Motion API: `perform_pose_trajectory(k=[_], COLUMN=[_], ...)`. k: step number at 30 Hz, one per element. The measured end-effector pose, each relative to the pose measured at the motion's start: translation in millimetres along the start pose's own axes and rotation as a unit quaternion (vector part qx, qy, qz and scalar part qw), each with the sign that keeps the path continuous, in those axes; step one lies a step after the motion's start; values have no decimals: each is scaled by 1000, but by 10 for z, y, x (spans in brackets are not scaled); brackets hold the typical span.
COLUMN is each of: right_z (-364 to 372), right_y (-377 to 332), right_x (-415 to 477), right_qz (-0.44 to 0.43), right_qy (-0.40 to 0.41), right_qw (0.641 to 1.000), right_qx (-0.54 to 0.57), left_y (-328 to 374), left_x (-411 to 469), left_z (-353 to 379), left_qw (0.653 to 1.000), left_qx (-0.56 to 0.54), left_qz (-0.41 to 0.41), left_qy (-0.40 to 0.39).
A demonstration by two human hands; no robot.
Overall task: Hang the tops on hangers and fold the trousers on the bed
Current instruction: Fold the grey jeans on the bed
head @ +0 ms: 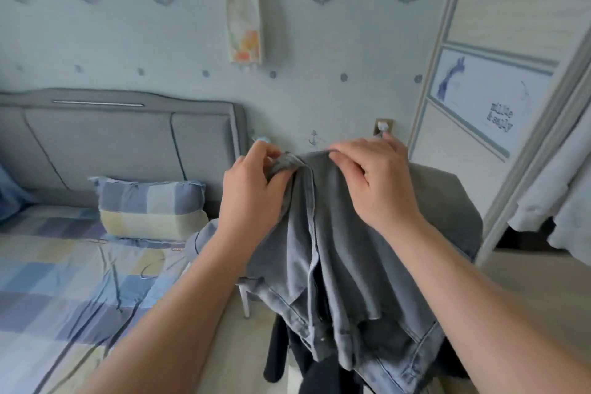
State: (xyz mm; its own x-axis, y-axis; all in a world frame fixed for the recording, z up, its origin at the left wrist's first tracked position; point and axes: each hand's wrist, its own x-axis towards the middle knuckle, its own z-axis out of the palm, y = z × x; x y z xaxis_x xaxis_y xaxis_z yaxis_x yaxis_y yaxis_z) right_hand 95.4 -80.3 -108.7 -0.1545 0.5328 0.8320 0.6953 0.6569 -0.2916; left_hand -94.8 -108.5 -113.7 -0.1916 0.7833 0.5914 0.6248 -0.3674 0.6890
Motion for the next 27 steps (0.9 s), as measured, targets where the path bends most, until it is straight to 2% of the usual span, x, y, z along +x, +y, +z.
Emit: perform_pose_trajectory(k=[9, 11, 16, 21, 24, 27], right_z=[517, 710, 1264, 2027, 2556, 3153], right_y=[-1644, -2075, -3179, -4267, -4827, -5309], right_x=[1217, 1427, 1815, 1912, 1836, 1642], right_qz=[-120, -141, -178, -185, -157, -126], right_qy=[55, 65, 77, 9, -55, -154], right_qw=[989, 983, 965, 950, 938, 929], right_qx=[66, 93, 175, 254, 305, 313], left_y=[-111, -185, -568, -1189, -1675, -2255], left_x=[514, 554, 303, -228, -715, -1340], left_z=[-1804, -2288, -3485, -4543, -5062, -5471], left_qw=[995, 993, 989, 981, 969, 944], left_qx=[-61, -87, -129, -136, -86, -38], left_qz=[-35, -39, -65, -135, -231, -329], left_qy=[72, 64, -15, 8, -18, 0])
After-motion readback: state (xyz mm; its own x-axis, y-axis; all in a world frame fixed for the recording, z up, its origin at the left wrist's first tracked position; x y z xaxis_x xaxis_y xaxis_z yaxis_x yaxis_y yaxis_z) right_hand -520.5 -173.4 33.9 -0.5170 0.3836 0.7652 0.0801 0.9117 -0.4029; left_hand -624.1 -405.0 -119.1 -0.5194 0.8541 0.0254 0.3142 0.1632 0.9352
